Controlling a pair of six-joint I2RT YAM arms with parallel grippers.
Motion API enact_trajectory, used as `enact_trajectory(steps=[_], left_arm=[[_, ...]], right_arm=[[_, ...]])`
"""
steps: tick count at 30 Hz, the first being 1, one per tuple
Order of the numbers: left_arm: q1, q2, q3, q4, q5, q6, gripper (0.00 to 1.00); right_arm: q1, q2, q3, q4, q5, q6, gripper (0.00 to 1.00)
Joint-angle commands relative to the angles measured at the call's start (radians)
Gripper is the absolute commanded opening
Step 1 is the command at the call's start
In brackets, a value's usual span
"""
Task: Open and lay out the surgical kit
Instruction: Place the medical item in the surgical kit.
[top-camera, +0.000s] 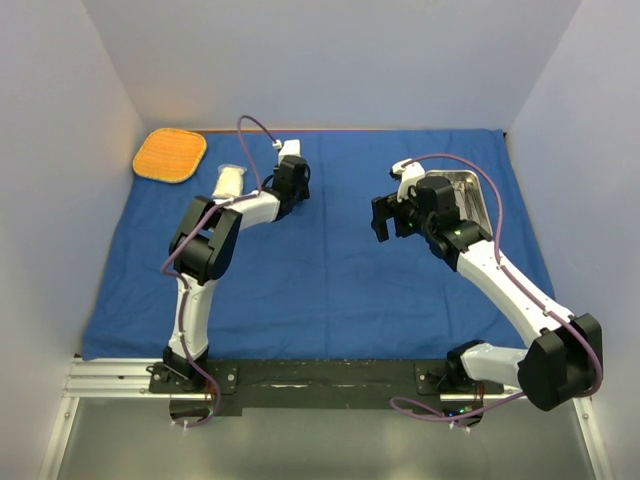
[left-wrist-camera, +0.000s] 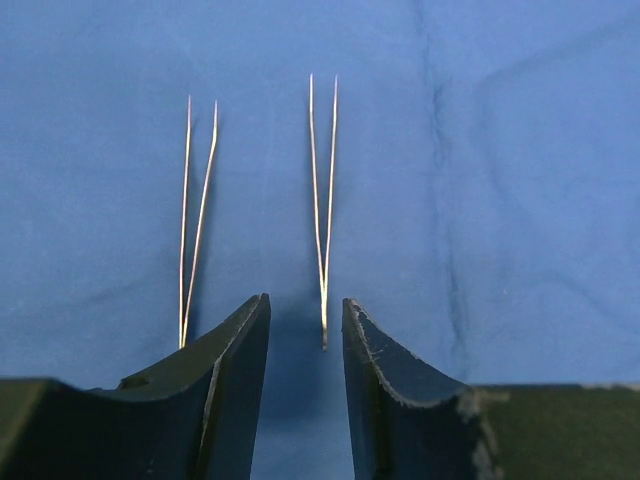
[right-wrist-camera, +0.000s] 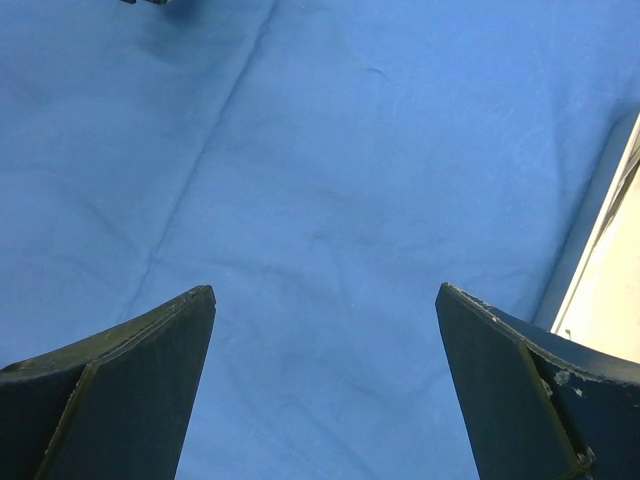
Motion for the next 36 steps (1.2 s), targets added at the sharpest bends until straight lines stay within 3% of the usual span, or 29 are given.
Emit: enact_trajectory(steps=[1, 7, 18, 27, 36], left_arm=[[-0.005, -0.005, 0.075, -0.057, 0.002, 0.025, 0.39], [-0.005, 0.016, 0.088, -0.091, 0.033, 0.03, 0.31], [-0.005, 0.068, 0.142, -0.134, 0.071, 0.03, 0.29], [-0.005, 0.061, 0.148, -0.178, 0.063, 0.018, 0.11], [-0.01, 0.045, 0.142, -0.211, 0.036, 0.013, 0.06]], right_arm=[[0.007, -0.025, -0.003, 0.024, 0.011, -0.012, 0.98], [0.008, -0.025, -0.005, 0.024, 0.009, -0.012, 0.98], [0.008, -0.017, -0.009, 0.032, 0.0, -0.012, 0.98], [0.007, -0.009, -0.009, 0.035, -0.003, -0.012, 0.98], [0.008, -0.008, -0.009, 0.035, -0.003, -0.012, 0.98]])
